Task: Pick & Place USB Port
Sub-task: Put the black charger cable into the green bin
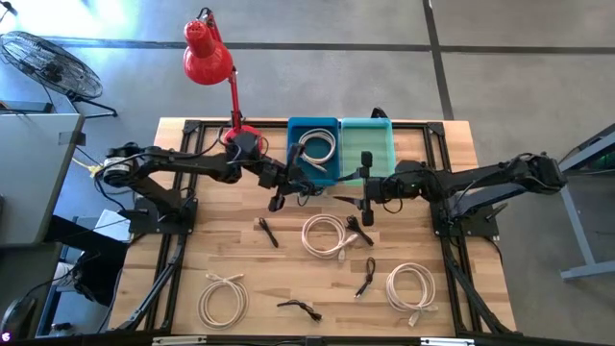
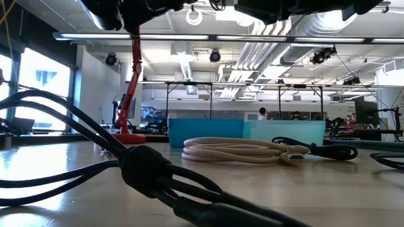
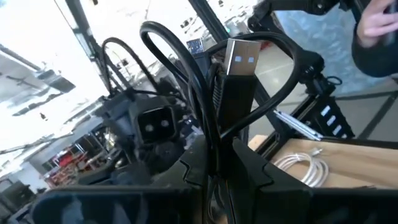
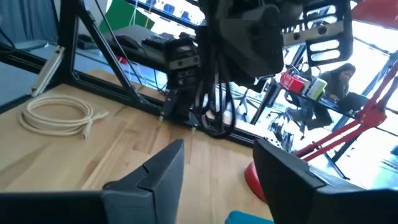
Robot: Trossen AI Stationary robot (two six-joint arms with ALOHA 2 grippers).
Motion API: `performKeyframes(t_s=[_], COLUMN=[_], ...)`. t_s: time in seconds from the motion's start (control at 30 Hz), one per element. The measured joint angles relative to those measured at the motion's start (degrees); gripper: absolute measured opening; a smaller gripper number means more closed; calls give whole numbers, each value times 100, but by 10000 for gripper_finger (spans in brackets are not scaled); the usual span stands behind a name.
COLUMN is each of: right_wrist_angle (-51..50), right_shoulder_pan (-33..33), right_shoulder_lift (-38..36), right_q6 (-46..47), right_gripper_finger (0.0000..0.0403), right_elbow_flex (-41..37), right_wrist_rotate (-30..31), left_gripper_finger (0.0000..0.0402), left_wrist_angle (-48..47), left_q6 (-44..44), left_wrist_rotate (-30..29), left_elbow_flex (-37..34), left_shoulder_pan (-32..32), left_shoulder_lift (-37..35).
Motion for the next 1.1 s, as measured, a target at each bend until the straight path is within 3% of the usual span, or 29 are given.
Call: performKeyframes(t_s=[0.2, 0.53, 1.1], right_wrist_angle=[19, 0, -13], right_shoulder_pan=[-4, -4, -4], right_shoulder_lift=[40, 57, 57], right_q6=[6, 153, 153], right_gripper_finger=[211, 209, 209], right_elbow_flex=[122, 123, 121], right_wrist_rotate=[-84, -190, -385], left_gripper_finger=[29, 29, 29], left_wrist_angle=[-223, -218, -290], left_q6=[127, 49, 81], left_wrist_rotate=[13, 151, 116], left_elbow_flex=[213, 637, 876], left_shoulder_pan=[-17, -21, -98], left_shoulder_lift=[233, 690, 730])
